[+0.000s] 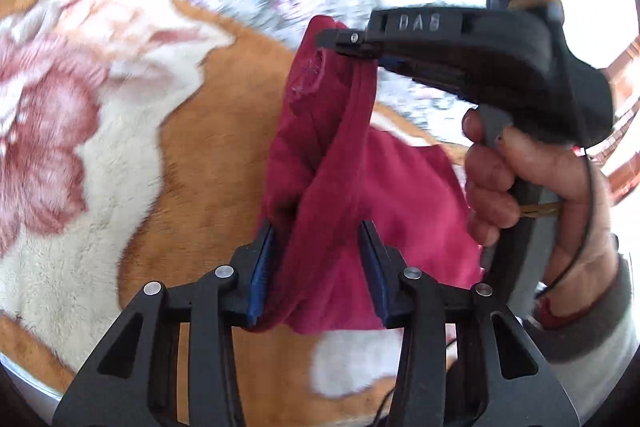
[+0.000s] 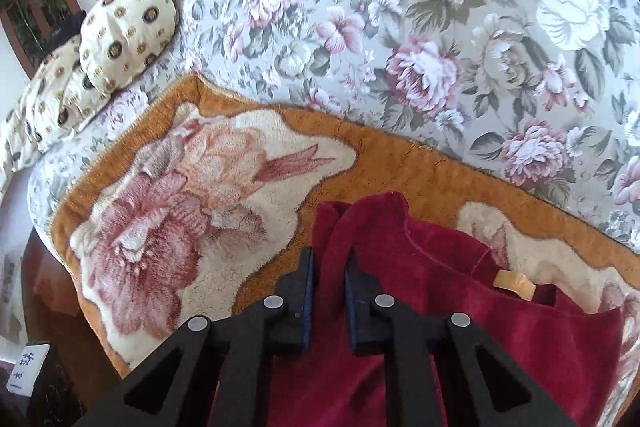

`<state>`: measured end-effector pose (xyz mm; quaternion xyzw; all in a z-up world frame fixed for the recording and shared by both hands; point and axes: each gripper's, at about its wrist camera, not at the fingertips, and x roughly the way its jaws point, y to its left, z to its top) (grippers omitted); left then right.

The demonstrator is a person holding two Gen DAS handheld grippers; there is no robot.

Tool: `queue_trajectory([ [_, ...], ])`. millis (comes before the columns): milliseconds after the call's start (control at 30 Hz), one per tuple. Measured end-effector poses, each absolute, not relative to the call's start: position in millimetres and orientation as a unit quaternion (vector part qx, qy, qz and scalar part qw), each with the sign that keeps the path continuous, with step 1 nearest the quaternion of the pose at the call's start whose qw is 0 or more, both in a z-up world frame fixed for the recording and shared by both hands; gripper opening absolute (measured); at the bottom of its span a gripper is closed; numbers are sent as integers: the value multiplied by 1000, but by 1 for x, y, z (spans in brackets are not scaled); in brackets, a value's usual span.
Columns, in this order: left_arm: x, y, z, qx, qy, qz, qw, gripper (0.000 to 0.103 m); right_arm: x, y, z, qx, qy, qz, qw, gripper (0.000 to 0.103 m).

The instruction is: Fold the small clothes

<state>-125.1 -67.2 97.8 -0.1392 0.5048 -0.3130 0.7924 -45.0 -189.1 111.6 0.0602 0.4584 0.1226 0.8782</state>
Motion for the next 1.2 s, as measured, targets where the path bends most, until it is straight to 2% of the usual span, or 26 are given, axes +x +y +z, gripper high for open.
queue_trajectory([
  [167,-153,-114,138,-101,479,-369,790,41,-85,-252,147,86,417,110,898,10],
  [300,-171,-153,148,-68,479,-412,772,41,-118,-312,156,115,401,87,905,9],
  [467,-194,-222,121,-20,505,-452,734,41,-144,-384,117,177,418,34,891,9],
  [600,-207,-260,85,8,557,-472,683,40,-152,-427,61,260,446,15,856,9],
  [667,-212,-262,88,28,549,-472,689,40,-160,-444,43,325,437,22,838,13],
  [700,-214,-257,98,36,536,-477,696,40,-167,-450,43,347,425,28,836,22],
  [733,-216,-252,106,40,526,-481,701,40,-174,-456,45,363,410,34,836,36],
  [833,-211,-230,130,52,497,-483,719,41,-195,-461,59,386,373,64,841,47],
  [1000,-208,-186,143,59,481,-445,754,41,-205,-443,55,373,396,76,836,53],
  [1100,-198,-173,125,52,499,-411,761,41,-201,-434,40,360,422,57,830,56],
  [1200,-192,-173,96,50,532,-406,742,41,-194,-436,31,388,413,53,822,57],
])
